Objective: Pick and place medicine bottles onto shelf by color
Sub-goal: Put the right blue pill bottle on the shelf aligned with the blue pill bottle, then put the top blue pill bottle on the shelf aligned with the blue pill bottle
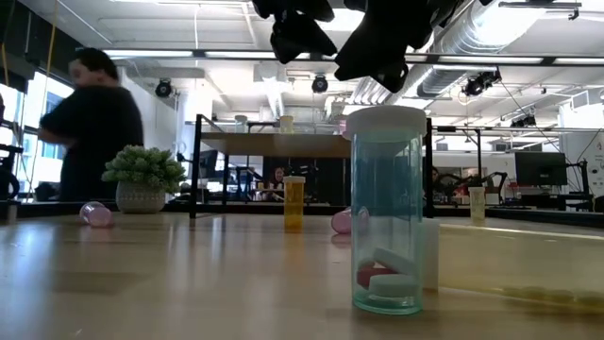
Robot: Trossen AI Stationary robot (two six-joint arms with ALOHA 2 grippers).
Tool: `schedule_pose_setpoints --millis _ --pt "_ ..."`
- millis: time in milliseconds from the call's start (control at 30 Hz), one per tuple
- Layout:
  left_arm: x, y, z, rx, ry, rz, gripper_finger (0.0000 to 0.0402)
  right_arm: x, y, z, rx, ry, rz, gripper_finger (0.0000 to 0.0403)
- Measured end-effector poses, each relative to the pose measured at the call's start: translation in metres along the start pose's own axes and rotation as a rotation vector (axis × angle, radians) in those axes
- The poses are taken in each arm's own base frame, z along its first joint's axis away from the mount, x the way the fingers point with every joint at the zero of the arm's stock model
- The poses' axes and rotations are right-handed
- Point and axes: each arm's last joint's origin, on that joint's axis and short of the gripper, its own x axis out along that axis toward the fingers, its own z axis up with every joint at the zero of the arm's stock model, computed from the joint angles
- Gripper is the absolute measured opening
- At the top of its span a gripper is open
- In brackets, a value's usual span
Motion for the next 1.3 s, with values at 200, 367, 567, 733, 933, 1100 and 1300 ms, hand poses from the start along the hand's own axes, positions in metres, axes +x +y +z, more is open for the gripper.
schedule_pose_setpoints --millis 200,367,567,733,933,1100,1300 --pt "-0.003 -0.004 -0.02 -0.065 0.205 0.021 0.0213 0.0 -0.002 -0.004 -0.008 0.035 -0.024 0.0063" --pt "-0.003 -0.018 -0.03 -0.059 0.298 0.026 0.0213 0.0 -0.002 -0.004 -0.033 0.038 -0.025 0.006" --pt "-0.001 -0.04 -0.038 0.024 0.337 0.126 0.0213 0.0 -0.002 -0.006 -0.073 0.064 -0.023 0.006" --pt "0.001 -0.056 -0.047 0.074 0.378 0.138 0.0213 -0.001 -0.005 -0.013 -0.08 0.137 -0.045 0.0064" --pt "0.015 -0.061 -0.073 0.061 0.452 0.194 0.0213 -0.002 -0.006 -0.018 -0.052 0.189 -0.065 0.011" --pt "0.028 -0.06 -0.091 0.029 0.455 0.214 0.0213 -0.002 -0.007 -0.019 -0.053 0.194 -0.067 0.0153" --pt "0.04 -0.063 -0.111 0.026 0.462 0.209 0.0213 -0.003 -0.008 -0.023 -0.069 0.24 -0.08 0.0169"
